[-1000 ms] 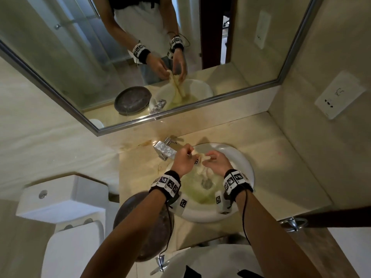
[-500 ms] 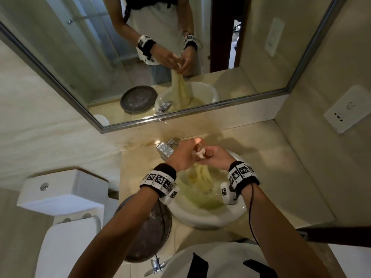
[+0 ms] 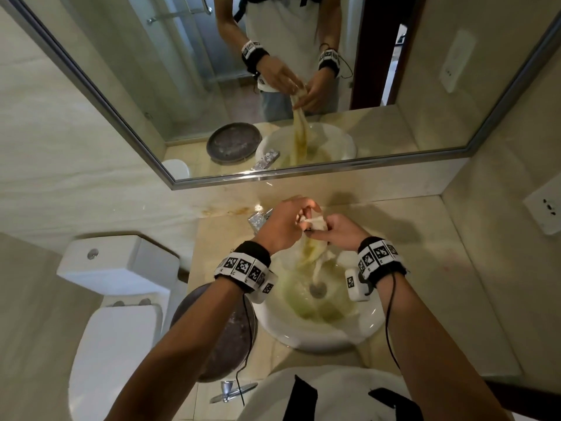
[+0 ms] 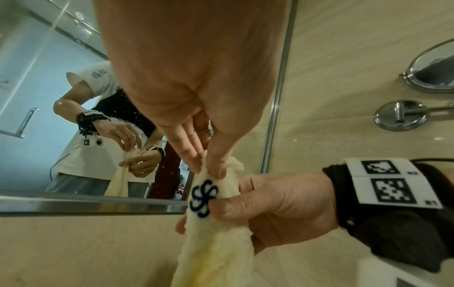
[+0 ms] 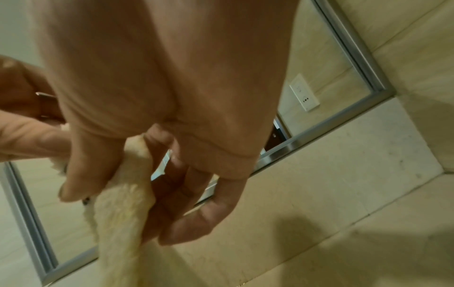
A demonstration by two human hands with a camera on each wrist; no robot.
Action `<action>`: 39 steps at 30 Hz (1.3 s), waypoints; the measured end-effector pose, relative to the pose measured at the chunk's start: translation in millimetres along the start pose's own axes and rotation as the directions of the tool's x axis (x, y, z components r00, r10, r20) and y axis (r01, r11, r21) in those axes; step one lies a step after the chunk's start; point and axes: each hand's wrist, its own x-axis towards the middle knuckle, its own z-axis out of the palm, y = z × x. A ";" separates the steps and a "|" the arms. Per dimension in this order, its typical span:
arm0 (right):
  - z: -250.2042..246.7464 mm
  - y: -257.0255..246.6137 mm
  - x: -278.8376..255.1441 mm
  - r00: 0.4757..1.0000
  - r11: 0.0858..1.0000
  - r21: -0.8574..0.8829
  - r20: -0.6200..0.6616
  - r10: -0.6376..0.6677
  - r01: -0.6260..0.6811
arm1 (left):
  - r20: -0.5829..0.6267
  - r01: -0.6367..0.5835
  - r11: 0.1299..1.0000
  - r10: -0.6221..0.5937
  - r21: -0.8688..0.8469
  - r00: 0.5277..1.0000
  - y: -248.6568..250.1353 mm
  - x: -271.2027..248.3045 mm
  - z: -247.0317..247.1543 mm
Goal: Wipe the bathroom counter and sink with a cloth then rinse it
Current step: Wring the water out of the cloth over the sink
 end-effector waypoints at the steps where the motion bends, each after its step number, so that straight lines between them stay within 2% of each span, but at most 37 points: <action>1: -2.9 -0.1 1.6 1.000 1.000 -0.030 -0.006 -0.004 0.003 | 0.003 0.016 1.000 -0.016 0.025 1.000 0.4 1.2 -0.8; 6: -18.2 -5.1 0.3 0.999 0.989 -0.143 -0.014 -0.038 0.036 | 0.035 0.082 0.997 -0.081 -0.008 0.996 -2.7 4.5 -1.1; 10: -30.7 -11.4 -7.3 0.990 0.978 -0.185 -0.082 -0.116 0.100 | 0.087 0.144 0.988 -0.139 -0.053 0.986 -7.8 8.2 1.0; 13: -37.0 -13.3 -11.8 0.983 0.989 -0.100 -0.139 -0.122 0.108 | 0.140 0.218 0.974 -0.207 -0.063 0.968 -14.8 8.1 10.8; 17: -39.6 -22.8 -12.3 0.962 0.994 0.089 -0.271 -0.033 0.059 | 0.220 0.221 0.974 -0.207 -0.043 0.953 -28.1 8.5 31.5; 19: -41.1 -30.9 -17.1 0.966 0.963 0.260 -0.257 -0.002 0.071 | 0.245 0.209 0.978 -0.196 -0.027 0.949 -28.8 9.0 38.6; 21: -40.8 -34.8 -20.4 0.972 0.928 0.355 -0.231 -0.032 0.115 | 0.254 0.167 0.984 -0.148 -0.055 0.956 -28.2 9.4 44.5; 25: -36.3 -36.4 -18.4 0.950 0.934 0.293 -0.291 -0.115 0.203 | 0.219 0.092 0.994 -0.076 -0.060 0.973 -31.0 10.1 51.4; 32: -38.4 -36.7 -21.2 0.892 0.918 0.217 -0.390 -0.229 0.331 | 0.279 0.156 0.981 -0.182 0.113 0.943 -33.0 6.8 62.0; 36: -45.3 -32.5 -24.1 0.858 0.884 0.298 -0.478 -0.188 0.360 | 0.371 0.263 0.964 -0.253 0.022 0.893 -37.2 -7.5 70.2; 39: -48.9 -32.6 -27.6 0.844 0.880 0.291 -0.500 -0.195 0.376 | 0.351 0.357 0.931 -0.311 -0.073 0.883 -39.3 -18.3 75.8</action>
